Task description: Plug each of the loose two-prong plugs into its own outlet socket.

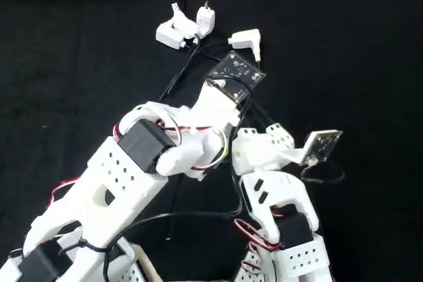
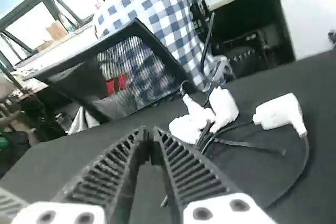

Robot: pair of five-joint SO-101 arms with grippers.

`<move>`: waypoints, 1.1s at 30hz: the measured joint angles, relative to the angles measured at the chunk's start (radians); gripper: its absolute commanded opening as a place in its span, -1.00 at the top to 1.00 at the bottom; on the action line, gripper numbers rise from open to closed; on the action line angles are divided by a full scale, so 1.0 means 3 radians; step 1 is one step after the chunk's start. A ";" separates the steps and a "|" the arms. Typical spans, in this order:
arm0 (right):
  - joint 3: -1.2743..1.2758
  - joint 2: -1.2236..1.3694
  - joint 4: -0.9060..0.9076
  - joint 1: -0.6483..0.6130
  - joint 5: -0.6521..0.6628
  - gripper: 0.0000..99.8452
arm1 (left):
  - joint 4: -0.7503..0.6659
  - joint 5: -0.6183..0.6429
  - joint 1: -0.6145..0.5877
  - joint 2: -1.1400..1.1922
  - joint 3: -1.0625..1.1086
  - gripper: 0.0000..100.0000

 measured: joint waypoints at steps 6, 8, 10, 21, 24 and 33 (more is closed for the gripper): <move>-0.0179 0.0000 0.0563 -0.0256 -0.0056 0.98 | 0.0072 -0.0005 0.0000 0.0000 -0.0020 0.94; -0.0205 0.0000 0.0624 -0.0281 -0.0036 0.98 | 0.0077 -0.0005 0.0000 0.0000 -0.0015 0.94; -0.0215 0.0000 0.0665 -0.0281 -0.0036 0.98 | 0.0077 -0.0005 0.0000 0.0000 -0.0015 0.94; -0.0113 -0.0005 0.0685 -0.0286 -0.0036 0.98 | 0.0082 -0.0005 -0.0072 0.0010 -0.0005 0.94; -0.0036 -0.0005 0.0680 -0.0358 -0.0036 0.98 | 0.0087 -0.0005 -0.0092 0.0020 0.0010 0.94; -0.0005 -0.0005 0.0680 -0.0409 -0.0036 0.98 | 0.0092 0.0000 -0.0102 0.0020 0.0015 0.94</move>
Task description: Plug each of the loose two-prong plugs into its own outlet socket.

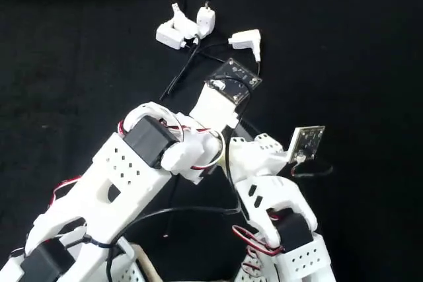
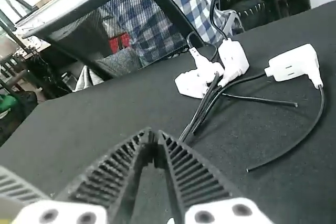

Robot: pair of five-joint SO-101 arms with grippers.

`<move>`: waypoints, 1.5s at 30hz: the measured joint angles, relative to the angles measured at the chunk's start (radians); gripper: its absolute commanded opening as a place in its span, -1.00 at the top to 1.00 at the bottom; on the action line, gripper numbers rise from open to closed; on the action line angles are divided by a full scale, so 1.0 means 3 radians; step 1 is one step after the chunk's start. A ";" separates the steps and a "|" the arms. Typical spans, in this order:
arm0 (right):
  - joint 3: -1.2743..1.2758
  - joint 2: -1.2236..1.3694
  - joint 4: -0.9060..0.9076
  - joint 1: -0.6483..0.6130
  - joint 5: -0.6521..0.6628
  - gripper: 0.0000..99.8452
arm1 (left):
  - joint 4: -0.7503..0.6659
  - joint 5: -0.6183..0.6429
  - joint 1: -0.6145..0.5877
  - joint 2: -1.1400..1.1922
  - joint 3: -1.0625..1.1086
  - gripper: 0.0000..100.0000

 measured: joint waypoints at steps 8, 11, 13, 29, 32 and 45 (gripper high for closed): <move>0.0000 0.0000 0.0020 0.0000 0.0000 0.98 | 0.0000 0.0000 0.0000 0.0000 0.0000 0.94; 0.0000 0.0000 0.0036 0.0000 0.0153 0.98 | 0.0000 0.0000 0.0000 0.0000 0.0005 0.94; -0.0005 -0.0005 0.0036 0.0000 0.0220 0.98 | 0.0005 0.0000 0.0000 0.0000 0.0005 0.94; 0.0133 0.0000 -0.0322 0.0849 0.0455 0.55 | -0.0041 0.0000 -0.0051 -0.0031 -0.0036 0.94; 0.0133 0.0000 -0.0164 0.1100 0.0460 0.55 | -0.0041 -0.0005 -0.0051 -0.0036 -0.0026 0.94; 0.0138 0.0000 0.0557 0.1401 0.0481 0.55 | 0.0138 -0.0547 -0.0685 0.0373 0.0726 0.94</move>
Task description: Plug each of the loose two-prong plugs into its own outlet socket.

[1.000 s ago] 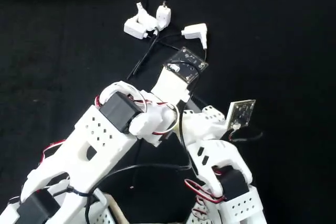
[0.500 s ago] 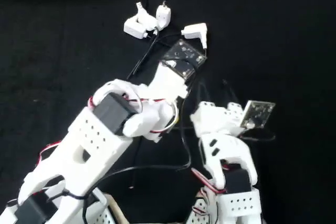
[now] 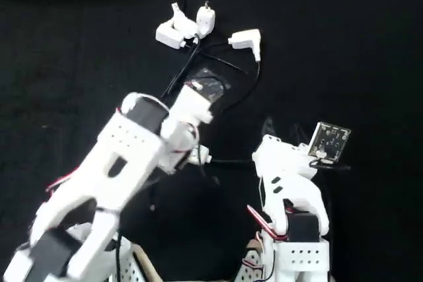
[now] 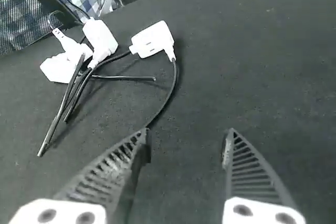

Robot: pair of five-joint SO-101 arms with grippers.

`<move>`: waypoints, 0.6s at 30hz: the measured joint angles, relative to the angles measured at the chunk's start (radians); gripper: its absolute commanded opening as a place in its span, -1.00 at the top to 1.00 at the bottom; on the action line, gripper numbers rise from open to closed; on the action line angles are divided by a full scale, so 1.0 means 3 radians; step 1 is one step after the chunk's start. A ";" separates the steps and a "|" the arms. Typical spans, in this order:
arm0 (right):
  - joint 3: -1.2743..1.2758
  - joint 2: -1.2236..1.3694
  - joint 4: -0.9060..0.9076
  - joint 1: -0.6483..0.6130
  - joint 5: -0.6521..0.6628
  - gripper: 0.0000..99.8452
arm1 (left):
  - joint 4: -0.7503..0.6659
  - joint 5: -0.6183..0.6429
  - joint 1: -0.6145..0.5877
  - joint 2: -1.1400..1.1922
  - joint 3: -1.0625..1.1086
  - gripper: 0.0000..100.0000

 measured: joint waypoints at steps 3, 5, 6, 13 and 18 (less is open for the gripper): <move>0.0000 0.0000 0.0000 0.0000 0.0000 0.55 | 0.0312 -0.0225 -0.0225 0.0419 -0.0220 0.94; 0.0000 0.0000 0.0000 0.0000 0.0000 0.55 | 0.0491 -0.0327 -0.0276 0.0731 -0.0542 0.94; 0.0000 0.0000 0.0000 -0.0010 0.0000 0.55 | 0.0542 -0.0363 -0.0286 0.0890 -0.0726 0.94; 0.0000 0.0000 0.0000 -0.0072 0.0000 0.55 | 0.0588 -0.0455 -0.0276 0.1637 -0.1703 0.94; 0.0000 0.0000 0.0000 -0.0061 0.0000 0.55 | 0.0588 -0.0537 -0.0097 0.1995 -0.1785 0.94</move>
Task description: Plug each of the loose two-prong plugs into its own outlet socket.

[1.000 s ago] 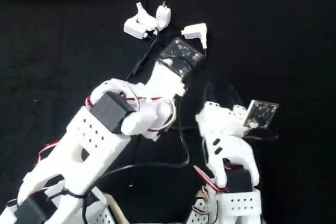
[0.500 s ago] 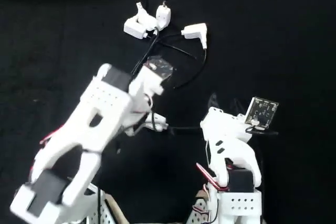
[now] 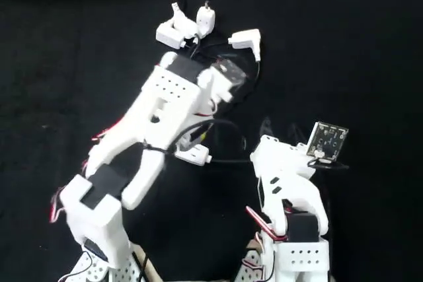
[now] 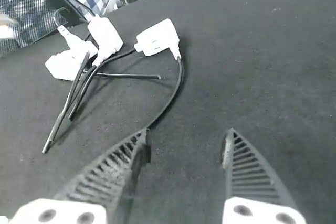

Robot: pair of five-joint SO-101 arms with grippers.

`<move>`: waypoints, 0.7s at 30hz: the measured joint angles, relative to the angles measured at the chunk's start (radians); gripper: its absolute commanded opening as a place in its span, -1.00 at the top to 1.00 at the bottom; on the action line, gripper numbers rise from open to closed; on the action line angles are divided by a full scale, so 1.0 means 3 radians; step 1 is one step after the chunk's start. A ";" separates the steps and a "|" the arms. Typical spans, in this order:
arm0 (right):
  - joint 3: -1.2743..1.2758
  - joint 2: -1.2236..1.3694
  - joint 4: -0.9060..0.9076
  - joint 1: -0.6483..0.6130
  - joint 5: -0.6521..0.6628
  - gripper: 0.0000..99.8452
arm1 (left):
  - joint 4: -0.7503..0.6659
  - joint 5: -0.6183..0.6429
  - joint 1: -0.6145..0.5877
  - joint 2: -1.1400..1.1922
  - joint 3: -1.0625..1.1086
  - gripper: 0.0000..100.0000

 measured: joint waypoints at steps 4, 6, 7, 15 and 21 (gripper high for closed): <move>0.0000 0.0000 0.0000 0.0000 0.0000 0.55 | 0.0000 -0.0169 0.0015 0.0128 -0.0026 0.94; 0.0000 0.0000 0.0000 0.0000 0.0000 0.55 | 0.0000 -0.0261 0.0015 0.0138 -0.0026 0.94; 0.0000 0.0000 0.0000 0.0000 0.0000 0.55 | 0.0000 -0.0312 0.0015 0.0143 -0.0026 0.94; 0.0000 0.0000 0.0000 0.0000 0.0000 0.55 | 0.0000 -0.0455 0.0026 0.0148 -0.0026 0.94; 0.0000 0.0000 0.0000 0.0000 0.0000 0.55 | 0.0000 -0.0087 0.0128 0.0153 -0.0026 0.94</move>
